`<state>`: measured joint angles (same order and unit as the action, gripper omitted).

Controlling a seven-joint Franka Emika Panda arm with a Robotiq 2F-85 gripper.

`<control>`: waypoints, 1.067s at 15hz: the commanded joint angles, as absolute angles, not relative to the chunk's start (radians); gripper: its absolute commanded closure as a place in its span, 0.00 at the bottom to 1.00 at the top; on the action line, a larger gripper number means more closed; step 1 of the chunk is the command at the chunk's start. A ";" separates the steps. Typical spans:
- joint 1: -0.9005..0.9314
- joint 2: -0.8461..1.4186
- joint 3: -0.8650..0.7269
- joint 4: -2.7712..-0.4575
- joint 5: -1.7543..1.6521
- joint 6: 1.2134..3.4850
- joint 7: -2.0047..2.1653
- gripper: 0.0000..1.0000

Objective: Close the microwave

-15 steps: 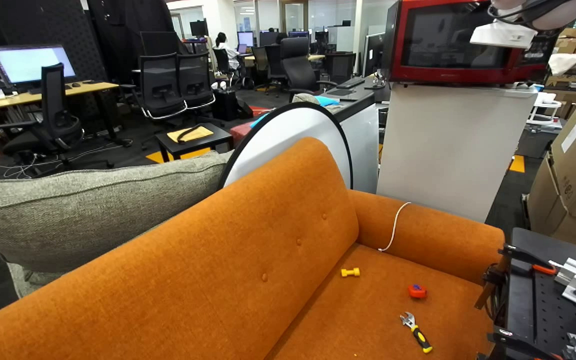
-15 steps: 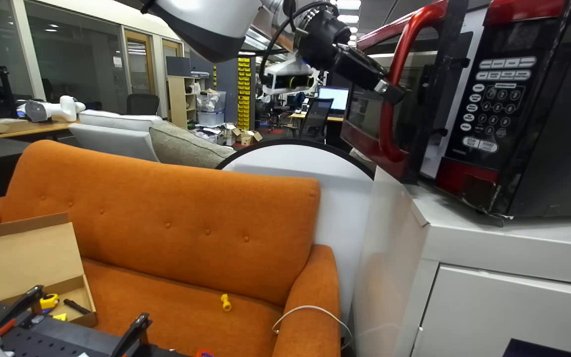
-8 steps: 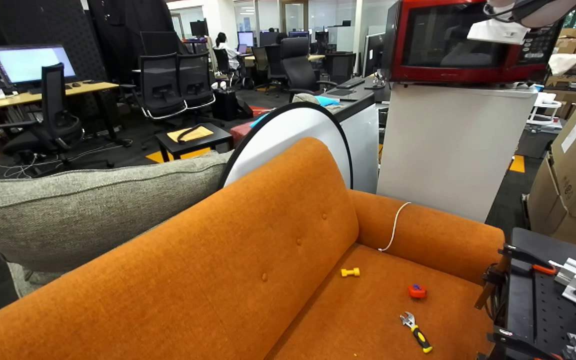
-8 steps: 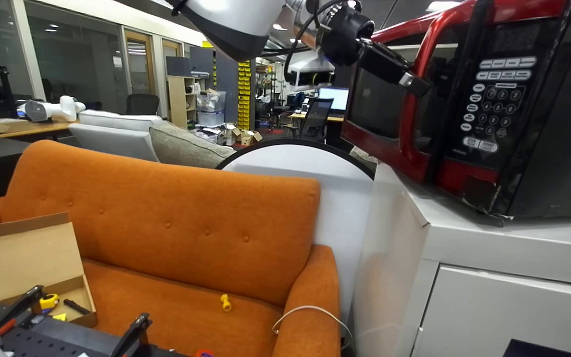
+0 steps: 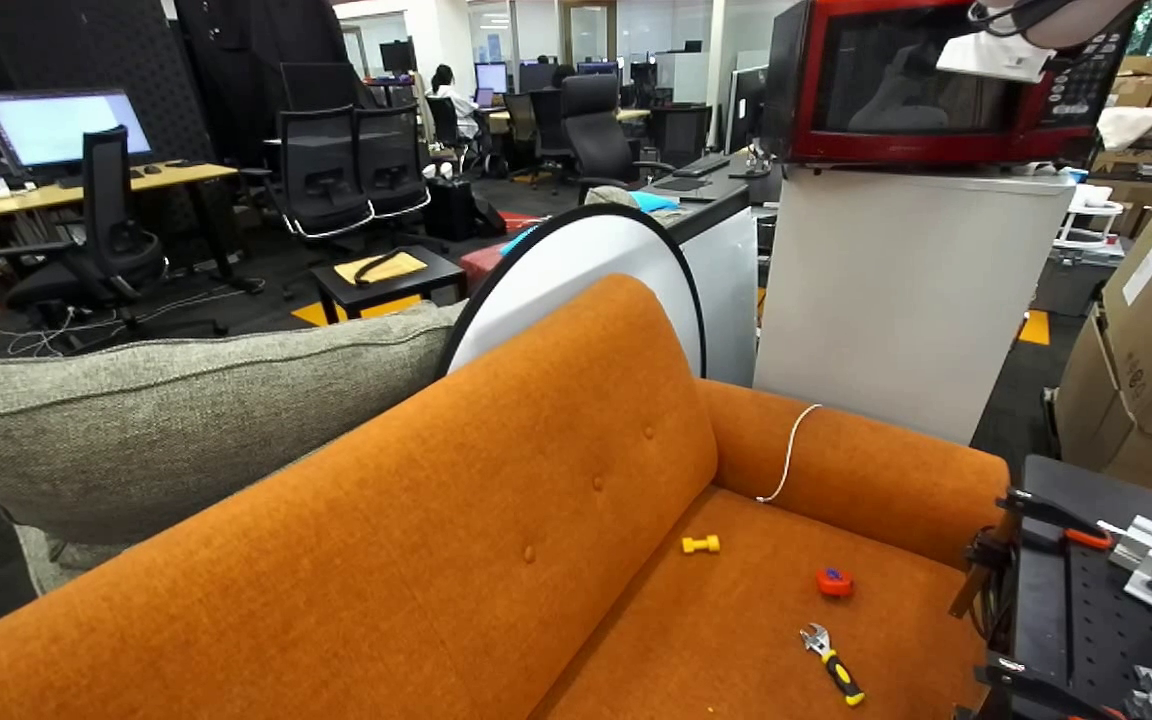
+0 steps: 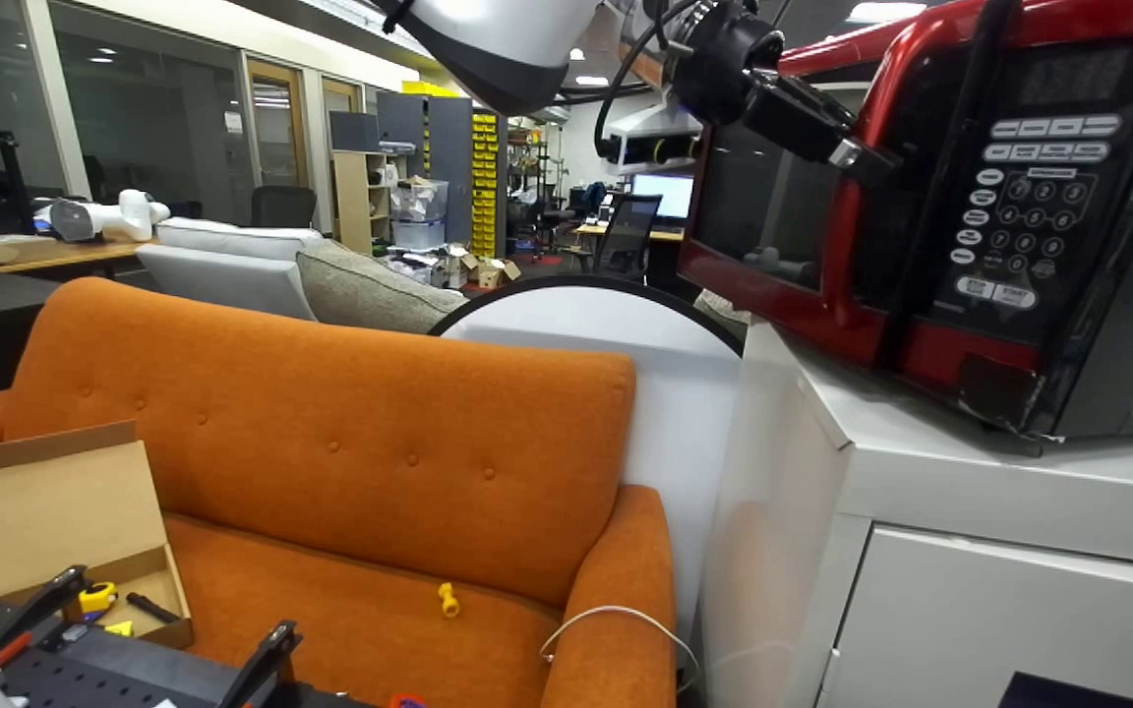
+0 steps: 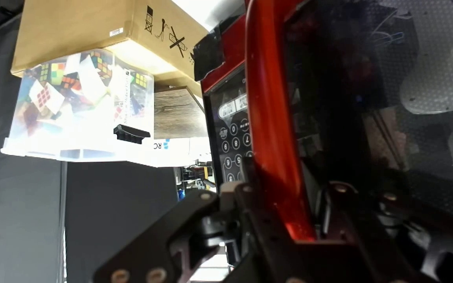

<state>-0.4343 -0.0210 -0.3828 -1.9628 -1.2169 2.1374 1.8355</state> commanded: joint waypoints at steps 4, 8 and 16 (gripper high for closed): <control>-0.442 0.030 -0.422 -1.853 -1.170 2.177 1.731 0.92; -0.444 0.025 -0.432 -1.838 -1.099 2.233 1.599 0.92; -0.449 0.060 -0.449 -1.789 -0.970 2.304 1.409 0.92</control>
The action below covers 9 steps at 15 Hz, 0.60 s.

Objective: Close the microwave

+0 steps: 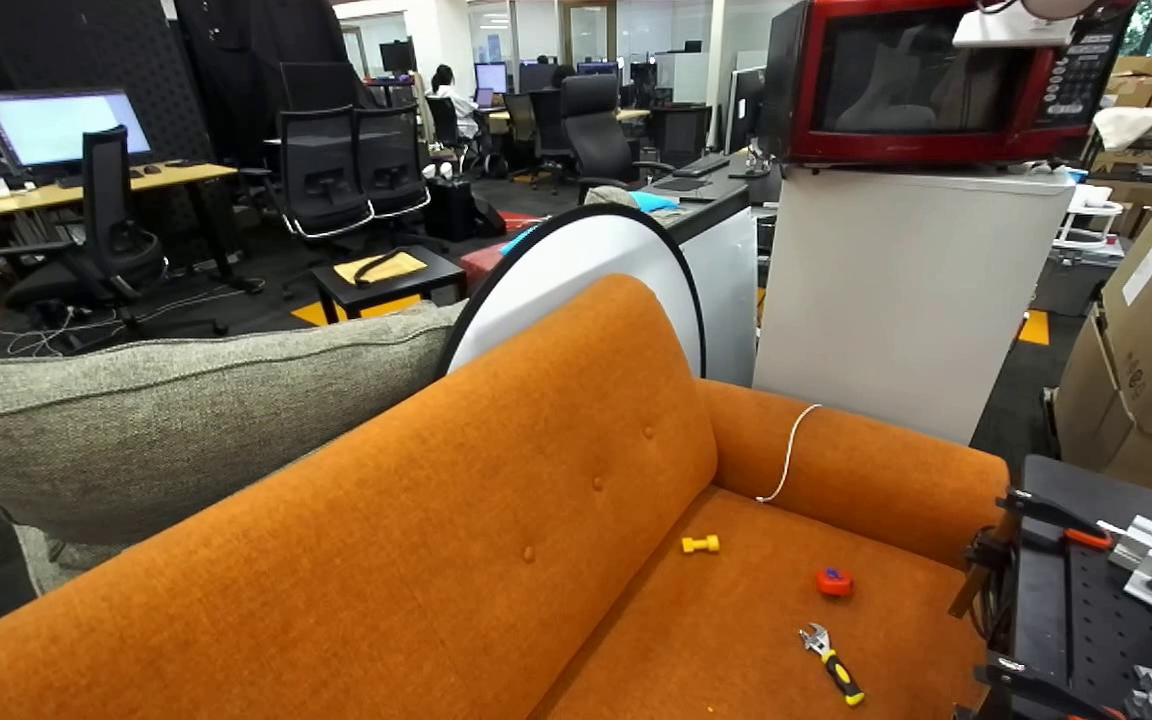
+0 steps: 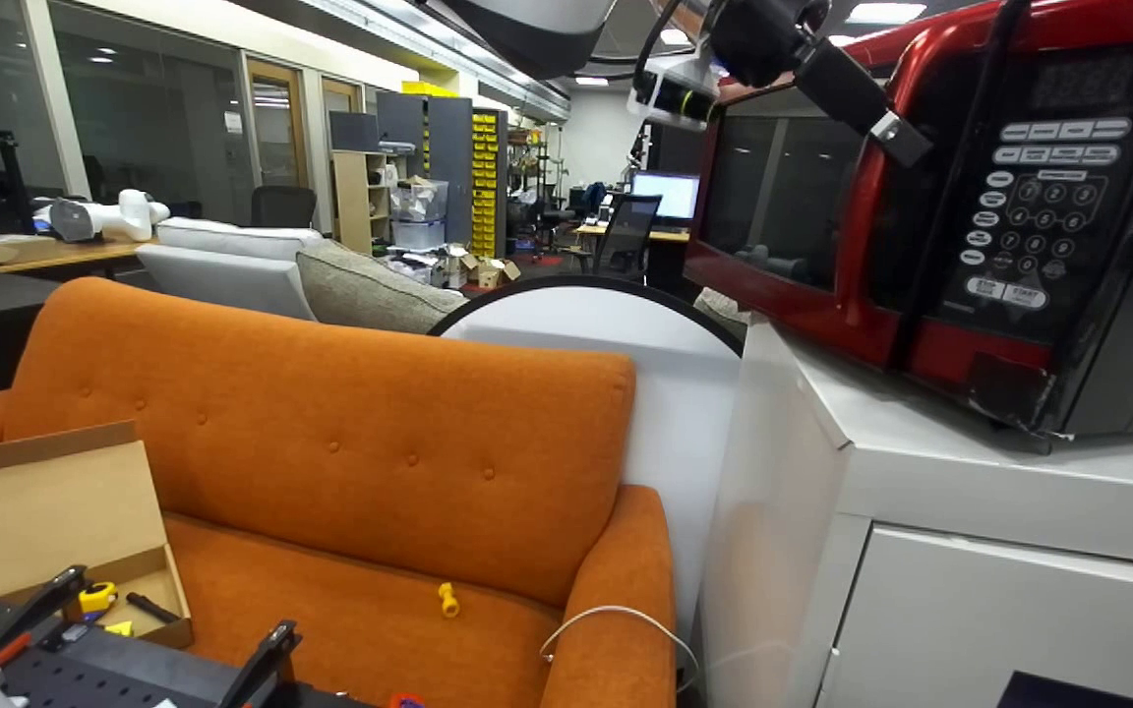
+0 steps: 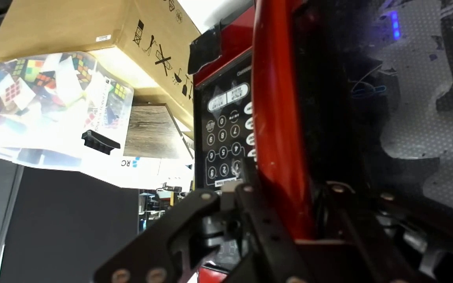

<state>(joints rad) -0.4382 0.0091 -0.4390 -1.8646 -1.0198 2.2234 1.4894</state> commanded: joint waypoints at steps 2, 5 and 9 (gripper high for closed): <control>-0.457 0.069 -0.456 -1.763 -0.925 2.304 1.354 0.92; -0.465 0.081 -0.468 -1.739 -0.851 2.314 1.272 0.92; -0.481 0.085 -0.487 -1.707 -0.758 2.323 1.155 0.92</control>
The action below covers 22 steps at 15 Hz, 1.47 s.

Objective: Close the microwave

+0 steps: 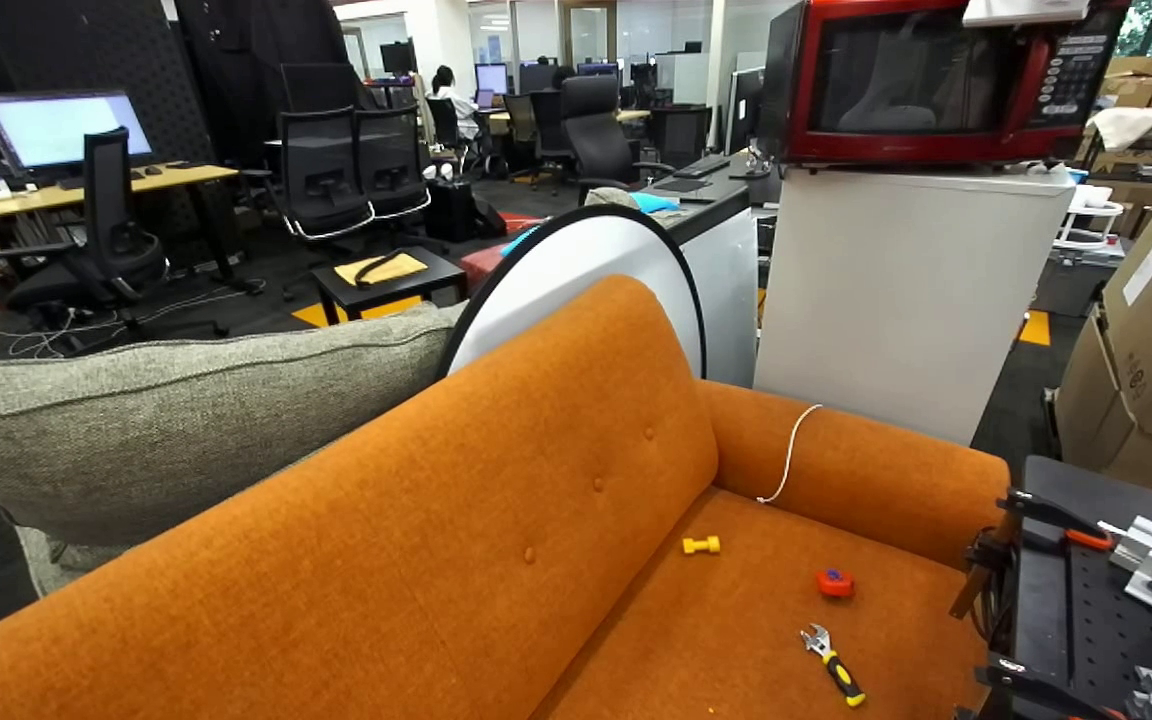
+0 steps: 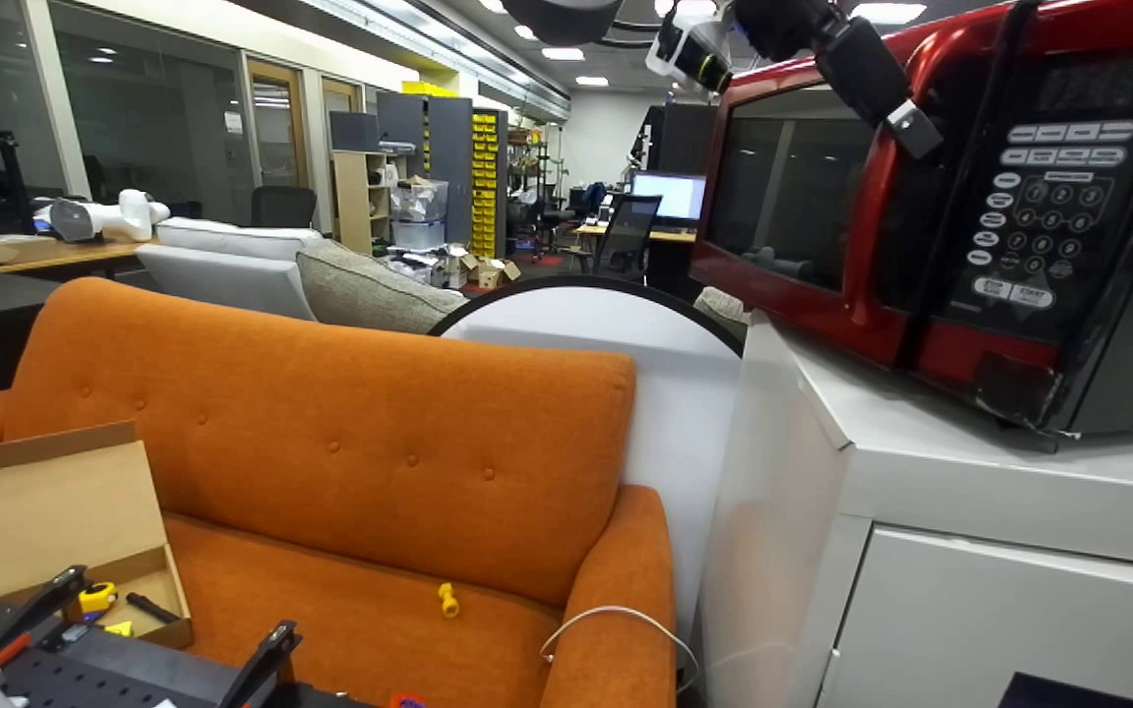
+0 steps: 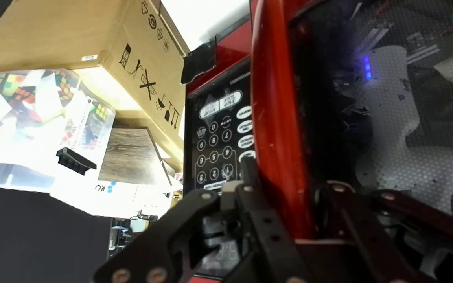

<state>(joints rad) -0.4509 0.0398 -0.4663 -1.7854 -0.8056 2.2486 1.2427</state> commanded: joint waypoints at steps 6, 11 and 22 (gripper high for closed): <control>-0.484 0.106 -0.504 -1.678 -0.687 2.309 1.048 0.92; -0.470 0.131 -0.497 -1.679 -0.704 2.303 1.120 0.92; -0.464 0.105 -0.497 -1.704 -0.697 2.272 1.108 0.44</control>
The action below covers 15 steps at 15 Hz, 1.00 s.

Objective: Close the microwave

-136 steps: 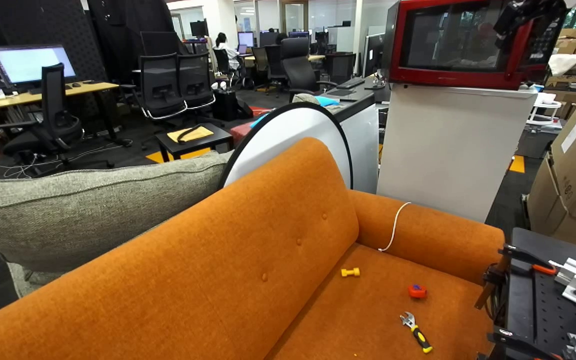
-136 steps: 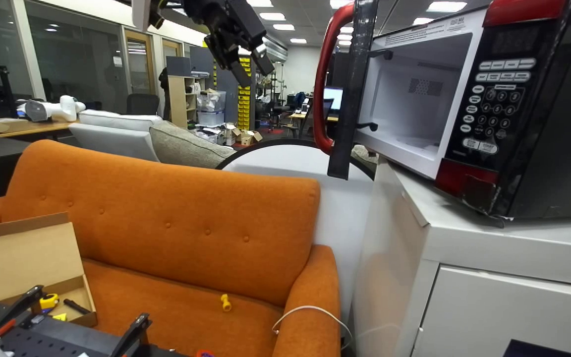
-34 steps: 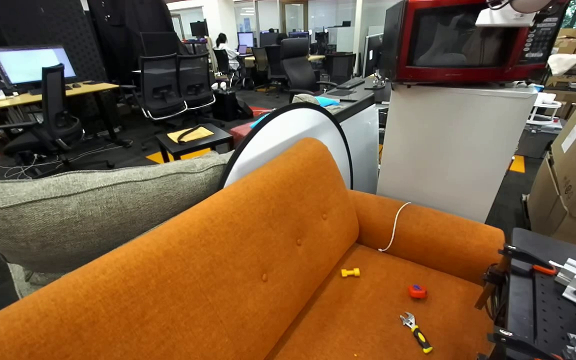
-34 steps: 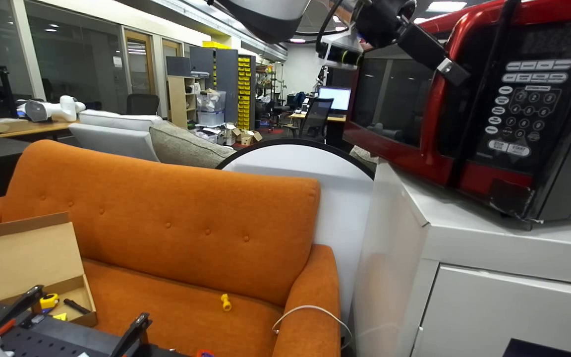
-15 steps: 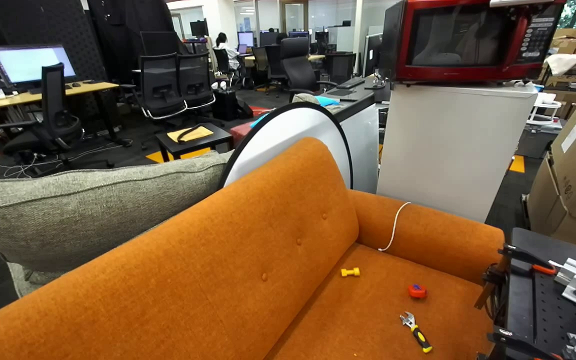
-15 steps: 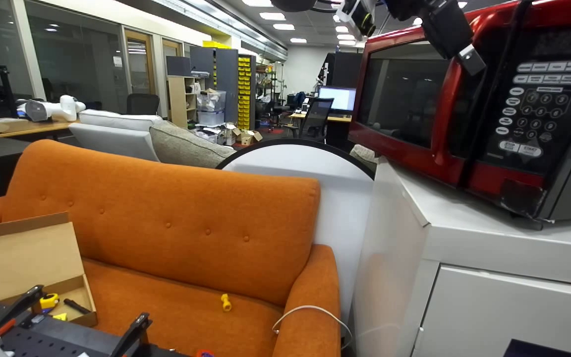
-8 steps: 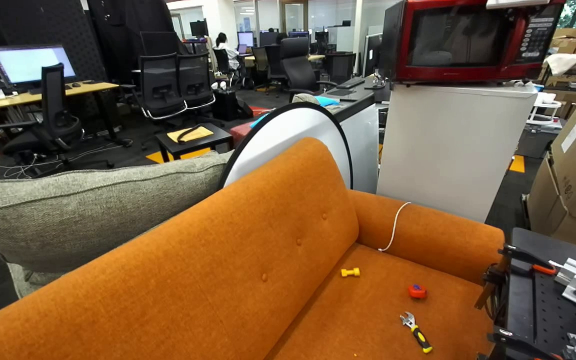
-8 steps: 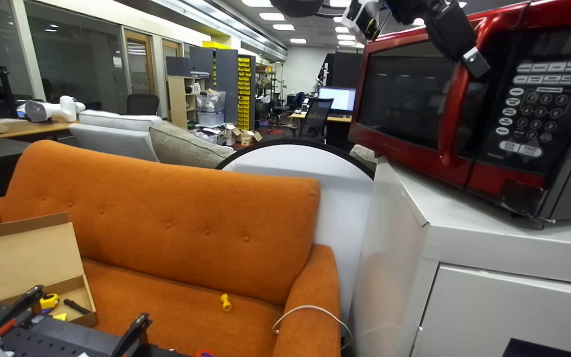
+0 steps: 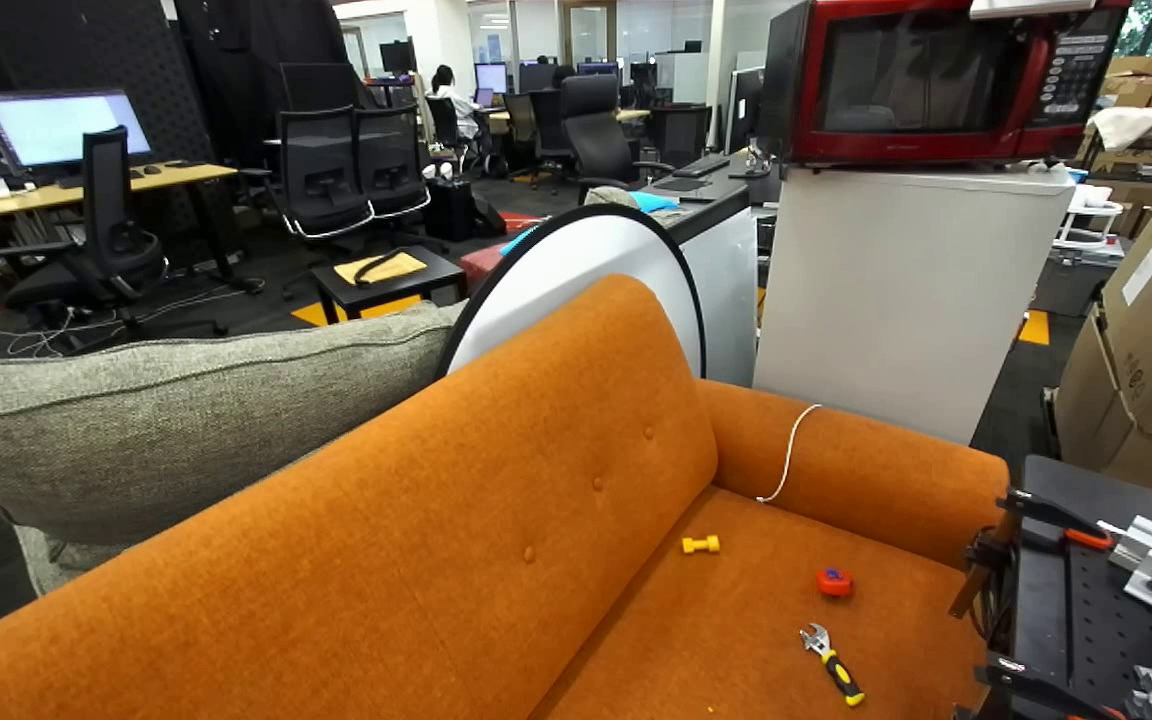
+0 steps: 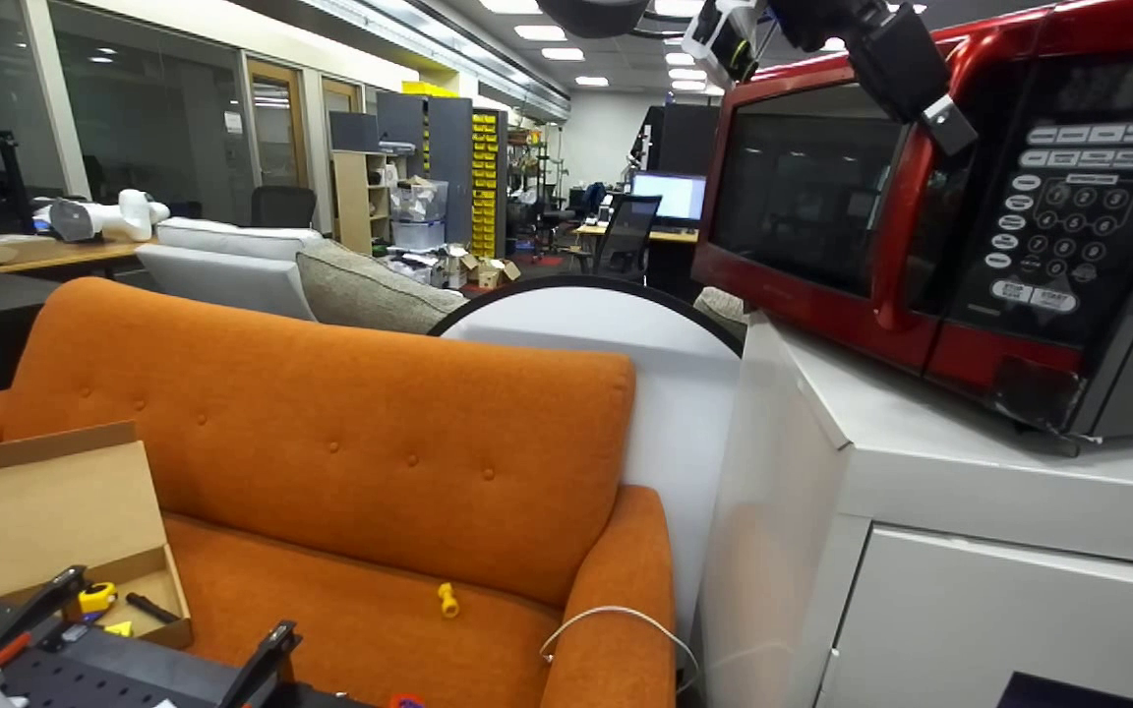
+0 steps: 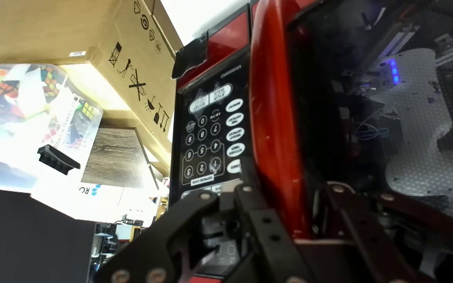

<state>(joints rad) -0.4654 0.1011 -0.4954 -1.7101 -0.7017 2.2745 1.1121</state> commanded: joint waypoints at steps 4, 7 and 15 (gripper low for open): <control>-0.459 0.000 -0.489 -1.815 -0.708 2.298 1.004 0.23; -0.456 -0.112 -0.478 -1.915 -0.671 2.312 0.872 0.02; -0.470 -0.479 -0.409 -2.210 -0.563 2.264 0.445 0.00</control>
<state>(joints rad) -0.4492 -0.3747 -0.4462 -2.1185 -0.5993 2.2711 0.5802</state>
